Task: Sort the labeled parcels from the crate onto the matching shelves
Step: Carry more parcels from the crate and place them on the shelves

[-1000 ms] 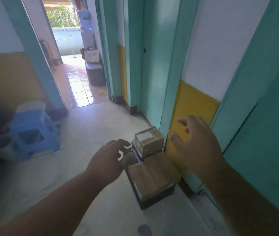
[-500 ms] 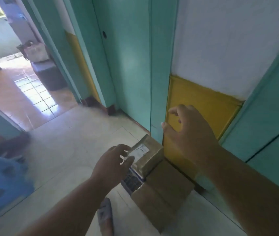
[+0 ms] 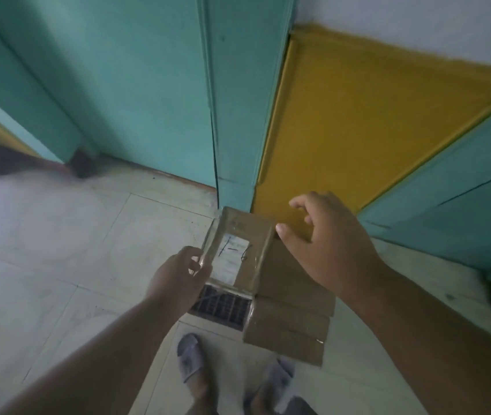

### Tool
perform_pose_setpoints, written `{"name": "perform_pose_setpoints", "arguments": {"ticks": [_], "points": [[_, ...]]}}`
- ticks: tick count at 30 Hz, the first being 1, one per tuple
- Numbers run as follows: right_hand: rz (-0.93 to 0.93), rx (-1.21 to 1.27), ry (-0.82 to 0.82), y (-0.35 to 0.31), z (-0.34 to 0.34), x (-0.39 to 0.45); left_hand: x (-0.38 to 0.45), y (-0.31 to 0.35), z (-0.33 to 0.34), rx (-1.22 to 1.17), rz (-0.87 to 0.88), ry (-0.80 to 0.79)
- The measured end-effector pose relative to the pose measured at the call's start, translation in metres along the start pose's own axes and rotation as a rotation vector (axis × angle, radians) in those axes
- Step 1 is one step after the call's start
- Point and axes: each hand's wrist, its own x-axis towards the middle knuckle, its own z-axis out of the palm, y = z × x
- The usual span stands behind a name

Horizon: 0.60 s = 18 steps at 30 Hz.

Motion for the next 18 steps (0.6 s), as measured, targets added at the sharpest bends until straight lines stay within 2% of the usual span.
{"name": "perform_pose_setpoints", "arguments": {"ticks": [8, 12, 14, 16, 18], "points": [[0.185, -0.013, -0.191, 0.062, 0.149, 0.061, 0.088, -0.065, 0.077, -0.046, -0.13, -0.077], [0.266, -0.088, -0.228, 0.098, 0.221, 0.082, 0.115, -0.092, 0.113, -0.121, -0.213, -0.137], [0.307, -0.081, -0.276, 0.111, 0.247, 0.091, 0.121, -0.098, 0.127, -0.252, -0.227, -0.203], [0.376, 0.047, -0.313, 0.118, 0.264, 0.098, 0.123, -0.096, 0.135, -0.443, -0.257, -0.221], [0.426, 0.169, -0.268, 0.119, 0.266, 0.1, 0.122, -0.092, 0.137, -0.546, -0.305, -0.203]]}}
